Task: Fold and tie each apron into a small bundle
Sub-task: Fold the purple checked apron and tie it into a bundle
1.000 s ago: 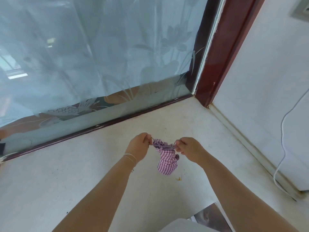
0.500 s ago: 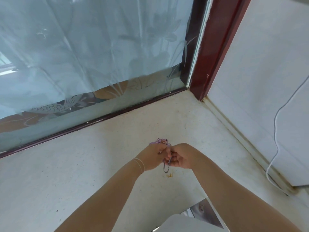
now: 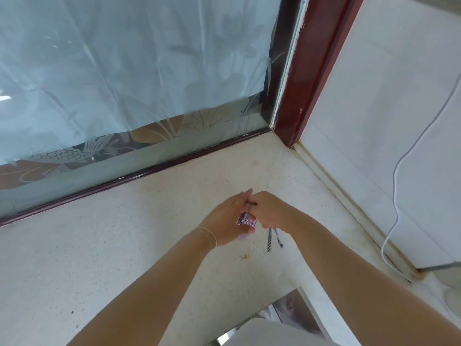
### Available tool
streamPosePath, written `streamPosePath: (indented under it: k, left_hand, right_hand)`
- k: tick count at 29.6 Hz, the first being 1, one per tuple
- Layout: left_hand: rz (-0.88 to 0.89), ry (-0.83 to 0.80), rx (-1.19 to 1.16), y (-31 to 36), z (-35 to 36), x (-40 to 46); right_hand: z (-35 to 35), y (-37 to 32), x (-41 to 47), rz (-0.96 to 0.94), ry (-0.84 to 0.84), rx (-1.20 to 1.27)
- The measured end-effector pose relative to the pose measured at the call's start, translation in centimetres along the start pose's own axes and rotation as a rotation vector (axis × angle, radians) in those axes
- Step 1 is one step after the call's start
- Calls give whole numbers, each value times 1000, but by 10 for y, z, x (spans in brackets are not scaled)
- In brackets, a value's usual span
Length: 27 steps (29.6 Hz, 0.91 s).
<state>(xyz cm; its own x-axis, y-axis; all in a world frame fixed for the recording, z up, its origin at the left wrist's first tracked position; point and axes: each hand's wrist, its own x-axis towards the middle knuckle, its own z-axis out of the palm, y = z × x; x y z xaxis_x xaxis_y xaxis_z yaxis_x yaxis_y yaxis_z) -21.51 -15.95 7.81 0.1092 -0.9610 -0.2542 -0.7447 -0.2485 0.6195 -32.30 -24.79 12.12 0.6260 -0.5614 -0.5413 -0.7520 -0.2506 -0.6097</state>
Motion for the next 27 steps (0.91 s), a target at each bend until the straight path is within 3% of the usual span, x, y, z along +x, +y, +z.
streamPosePath:
  k: [2, 6, 12, 19, 25, 27]
  left_hand:
    - [-28, 33, -159, 7, 4, 8]
    - [5, 131, -292, 13, 6, 5]
    - [-29, 101, -477, 30, -9, -5]
    - [-182, -176, -837, 24, -41, -15]
    - [-112, -269, -1330, 13, -54, -24]
    - [-49, -201, -1416, 18, -57, -27]
  right_hand:
    - [-13, -6, -5, -51, 10, -227]
    - [-37, -1, -17, -75, 134, -261]
    - [-49, 15, -30, -177, 169, -157]
    - [-47, 17, -27, -236, 260, -31]
    - [-44, 7, -29, -298, 339, 221]
    - [-42, 2, -30, -303, 339, 305]
